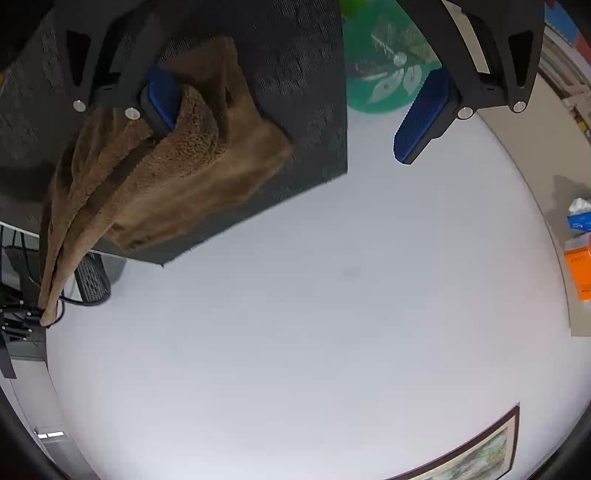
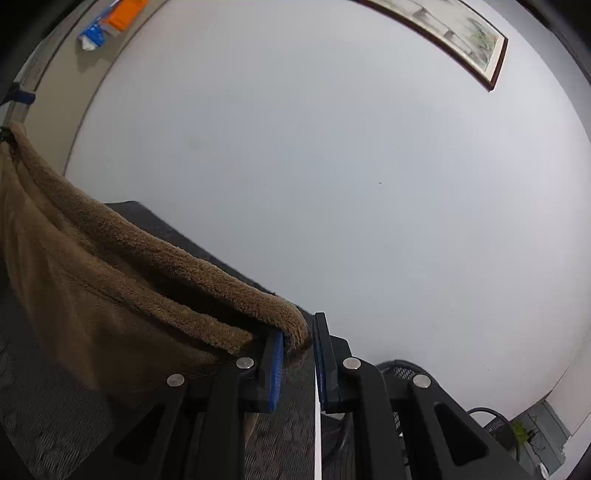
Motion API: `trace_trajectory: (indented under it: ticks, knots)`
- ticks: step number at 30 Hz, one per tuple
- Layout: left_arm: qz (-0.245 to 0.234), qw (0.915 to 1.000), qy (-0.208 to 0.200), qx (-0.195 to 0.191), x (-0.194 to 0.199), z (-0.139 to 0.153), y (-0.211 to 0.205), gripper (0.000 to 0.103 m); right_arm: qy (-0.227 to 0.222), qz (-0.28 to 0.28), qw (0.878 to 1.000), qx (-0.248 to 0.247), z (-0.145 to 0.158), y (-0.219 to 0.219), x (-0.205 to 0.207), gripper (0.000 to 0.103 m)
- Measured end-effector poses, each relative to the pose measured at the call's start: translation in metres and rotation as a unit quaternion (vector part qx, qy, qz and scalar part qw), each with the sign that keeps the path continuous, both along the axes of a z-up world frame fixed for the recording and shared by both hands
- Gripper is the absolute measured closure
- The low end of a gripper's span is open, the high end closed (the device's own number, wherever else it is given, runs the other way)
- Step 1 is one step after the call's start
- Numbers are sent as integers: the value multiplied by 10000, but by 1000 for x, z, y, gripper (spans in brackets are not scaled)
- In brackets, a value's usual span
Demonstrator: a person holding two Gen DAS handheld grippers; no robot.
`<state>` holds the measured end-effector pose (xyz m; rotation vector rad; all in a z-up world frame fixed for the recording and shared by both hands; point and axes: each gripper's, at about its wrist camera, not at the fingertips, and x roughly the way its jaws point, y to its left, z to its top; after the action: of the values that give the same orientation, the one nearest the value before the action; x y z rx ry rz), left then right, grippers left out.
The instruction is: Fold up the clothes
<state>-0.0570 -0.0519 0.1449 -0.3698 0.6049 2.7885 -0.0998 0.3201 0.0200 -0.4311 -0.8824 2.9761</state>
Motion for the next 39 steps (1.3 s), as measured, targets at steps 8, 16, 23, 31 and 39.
trace_trajectory:
  ticks: [8, 16, 23, 31, 39]
  knots:
    - [247, 9994, -139, 185, -87, 18, 9, 0, -88, 108, 9999, -46, 16, 23, -77, 88]
    - [542, 9958, -702, 220, -190, -9, 26, 0, -410, -64, 9990, -169, 9, 28, -185, 88]
    - [754, 9895, -1230, 51, -274, -48, 43, 0, -985, -219, 9946, -257, -26, 30, -273, 88]
    - [911, 9785, -1823, -316, -339, -109, 65, 0, -1695, -317, 9849, -167, -79, 33, -344, 88]
    - [1021, 9670, -2295, -431, -372, -152, 78, 0, -2131, -311, 9764, -133, -114, 30, -360, 88]
